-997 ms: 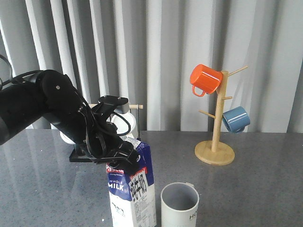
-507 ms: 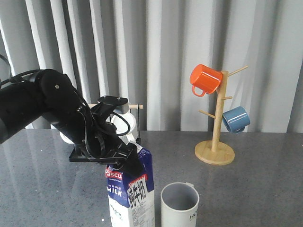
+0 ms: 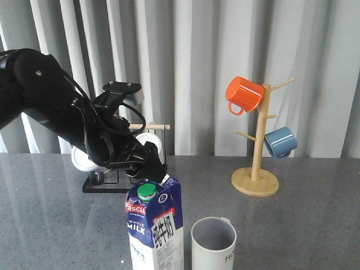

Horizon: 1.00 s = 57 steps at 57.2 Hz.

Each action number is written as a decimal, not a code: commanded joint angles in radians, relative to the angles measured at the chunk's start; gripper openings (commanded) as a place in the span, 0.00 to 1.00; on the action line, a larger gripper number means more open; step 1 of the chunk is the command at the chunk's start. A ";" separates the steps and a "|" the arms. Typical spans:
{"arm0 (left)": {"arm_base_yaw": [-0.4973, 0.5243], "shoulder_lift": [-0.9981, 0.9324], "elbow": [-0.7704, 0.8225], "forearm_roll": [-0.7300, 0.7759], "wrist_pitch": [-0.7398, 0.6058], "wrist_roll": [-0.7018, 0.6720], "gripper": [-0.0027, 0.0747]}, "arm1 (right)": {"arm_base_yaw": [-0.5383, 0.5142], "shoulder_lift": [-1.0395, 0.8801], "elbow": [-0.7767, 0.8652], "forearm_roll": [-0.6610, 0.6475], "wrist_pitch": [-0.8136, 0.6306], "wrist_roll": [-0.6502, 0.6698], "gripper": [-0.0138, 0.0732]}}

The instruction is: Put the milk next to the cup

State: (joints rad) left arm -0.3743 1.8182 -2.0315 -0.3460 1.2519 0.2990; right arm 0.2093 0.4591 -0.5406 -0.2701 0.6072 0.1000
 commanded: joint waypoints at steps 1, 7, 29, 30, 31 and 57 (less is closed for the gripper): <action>-0.005 -0.086 -0.031 0.011 -0.003 -0.024 0.79 | -0.003 0.005 -0.027 -0.014 -0.066 -0.007 0.15; -0.005 -0.121 -0.031 0.073 -0.003 -0.058 0.79 | -0.003 0.005 -0.027 -0.014 -0.066 -0.007 0.15; -0.005 -0.319 -0.028 0.301 -0.003 -0.165 0.36 | -0.003 0.005 -0.027 -0.012 -0.066 -0.007 0.15; -0.005 -0.332 -0.028 0.308 -0.003 -0.165 0.31 | -0.003 0.005 -0.027 -0.012 -0.066 -0.007 0.15; -0.005 -0.341 -0.028 0.311 -0.003 -0.165 0.28 | -0.003 0.005 -0.027 -0.012 -0.066 -0.007 0.15; -0.005 -0.702 0.243 0.346 -0.017 -0.256 0.02 | -0.003 0.005 -0.027 -0.012 -0.066 -0.007 0.15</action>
State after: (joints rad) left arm -0.3743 1.2045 -1.8642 -0.0062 1.2755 0.0869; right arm 0.2093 0.4591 -0.5406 -0.2701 0.6072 0.1000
